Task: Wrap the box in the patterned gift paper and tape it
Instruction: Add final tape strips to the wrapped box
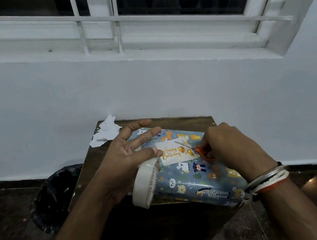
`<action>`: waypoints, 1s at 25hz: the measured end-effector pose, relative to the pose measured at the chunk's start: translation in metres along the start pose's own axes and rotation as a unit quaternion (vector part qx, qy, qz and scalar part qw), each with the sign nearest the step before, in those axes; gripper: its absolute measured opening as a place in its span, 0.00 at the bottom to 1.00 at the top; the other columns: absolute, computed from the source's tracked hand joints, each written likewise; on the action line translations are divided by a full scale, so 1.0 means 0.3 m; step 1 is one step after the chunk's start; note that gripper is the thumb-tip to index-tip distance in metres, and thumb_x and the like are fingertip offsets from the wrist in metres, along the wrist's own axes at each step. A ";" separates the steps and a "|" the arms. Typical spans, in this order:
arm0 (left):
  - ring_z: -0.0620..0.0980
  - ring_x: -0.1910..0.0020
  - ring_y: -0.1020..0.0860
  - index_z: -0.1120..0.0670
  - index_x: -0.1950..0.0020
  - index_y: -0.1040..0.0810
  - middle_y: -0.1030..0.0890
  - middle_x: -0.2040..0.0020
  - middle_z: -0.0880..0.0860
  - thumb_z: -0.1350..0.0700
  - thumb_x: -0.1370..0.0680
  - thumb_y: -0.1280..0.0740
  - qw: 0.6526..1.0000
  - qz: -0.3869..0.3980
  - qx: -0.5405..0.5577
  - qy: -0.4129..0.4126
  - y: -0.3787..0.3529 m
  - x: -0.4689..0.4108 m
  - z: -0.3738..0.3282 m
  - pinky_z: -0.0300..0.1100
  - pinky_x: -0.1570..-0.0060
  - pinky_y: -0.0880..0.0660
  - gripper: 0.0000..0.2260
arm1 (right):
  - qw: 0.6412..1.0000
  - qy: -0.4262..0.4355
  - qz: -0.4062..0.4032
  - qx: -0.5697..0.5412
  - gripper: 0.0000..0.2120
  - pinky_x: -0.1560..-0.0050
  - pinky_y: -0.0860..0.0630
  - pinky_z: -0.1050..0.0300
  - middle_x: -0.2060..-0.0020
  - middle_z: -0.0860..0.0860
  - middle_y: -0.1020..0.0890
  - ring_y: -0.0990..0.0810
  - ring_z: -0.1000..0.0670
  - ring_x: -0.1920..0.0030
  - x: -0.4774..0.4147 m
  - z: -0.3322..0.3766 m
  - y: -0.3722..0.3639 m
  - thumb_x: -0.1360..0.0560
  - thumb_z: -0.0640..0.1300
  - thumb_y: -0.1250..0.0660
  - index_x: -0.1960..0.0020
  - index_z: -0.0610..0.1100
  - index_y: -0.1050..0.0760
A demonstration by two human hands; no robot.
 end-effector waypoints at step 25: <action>0.56 0.58 0.16 0.52 0.33 0.27 0.15 0.39 0.55 0.75 0.29 0.29 0.998 0.009 0.026 0.062 -0.018 0.032 -0.008 0.50 0.60 0.17 0.30 | 0.875 0.040 -0.172 -0.451 0.05 0.66 0.28 0.71 0.66 0.58 0.16 0.18 0.60 0.67 0.032 0.075 0.076 0.22 0.45 0.26 0.57 0.51 0.16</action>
Point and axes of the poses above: each hand's wrist, its own x-axis away from the middle knuckle, its own y-axis out of the back of the hand, z = x × y, the point moved 4 cm from there along -x, towards the middle knuckle
